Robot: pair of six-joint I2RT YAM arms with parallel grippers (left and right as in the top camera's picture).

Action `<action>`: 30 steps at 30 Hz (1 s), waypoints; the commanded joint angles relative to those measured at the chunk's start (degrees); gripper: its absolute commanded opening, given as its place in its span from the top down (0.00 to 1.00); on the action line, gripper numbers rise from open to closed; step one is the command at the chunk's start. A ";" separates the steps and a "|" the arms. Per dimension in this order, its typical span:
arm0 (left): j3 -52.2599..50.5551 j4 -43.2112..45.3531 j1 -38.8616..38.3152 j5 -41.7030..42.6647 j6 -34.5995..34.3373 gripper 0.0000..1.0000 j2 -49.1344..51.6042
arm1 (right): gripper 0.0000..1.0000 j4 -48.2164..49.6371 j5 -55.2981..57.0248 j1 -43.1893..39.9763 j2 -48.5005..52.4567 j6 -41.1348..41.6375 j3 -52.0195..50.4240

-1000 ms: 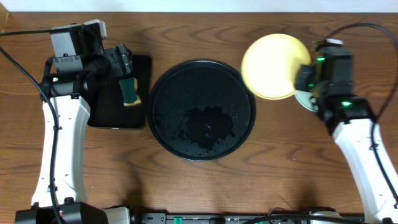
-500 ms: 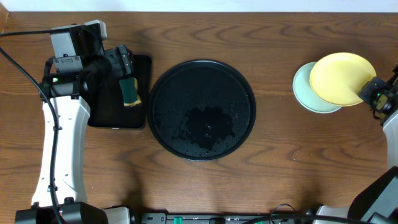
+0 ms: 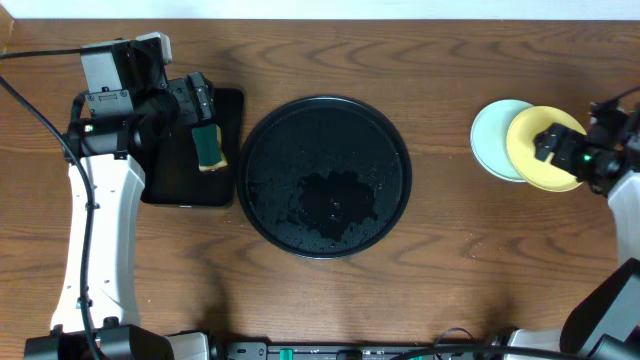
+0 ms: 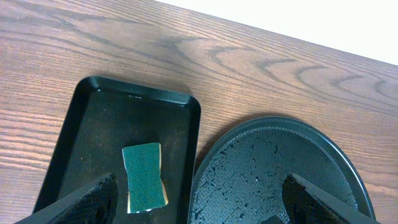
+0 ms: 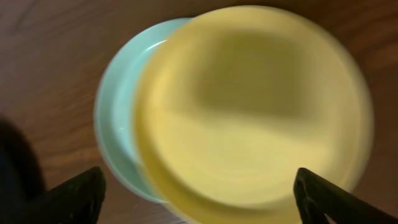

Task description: Clean dirty plates on tray and stack at the side

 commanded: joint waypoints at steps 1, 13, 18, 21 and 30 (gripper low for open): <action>0.24 -0.07 0.15 0.70 0.37 0.16 0.24 | 0.09 -1.07 4.13 6.21 0.20 -3.72 0.44; 0.24 -0.07 0.15 0.70 0.37 0.16 0.24 | 0.99 4.42 12.20 -7.67 0.28 5.53 0.81; 0.24 -0.07 0.15 0.70 0.37 0.16 0.24 | 0.99 9.35 12.26 -15.10 1.73 5.92 0.81; 0.24 -0.07 0.15 0.70 0.37 0.16 0.24 | 0.99 12.31 9.03 -17.59 5.40 6.86 0.81; 0.24 -0.07 0.15 0.70 0.37 0.16 0.24 | 0.99 17.70 -1.97 -19.17 19.21 6.82 1.29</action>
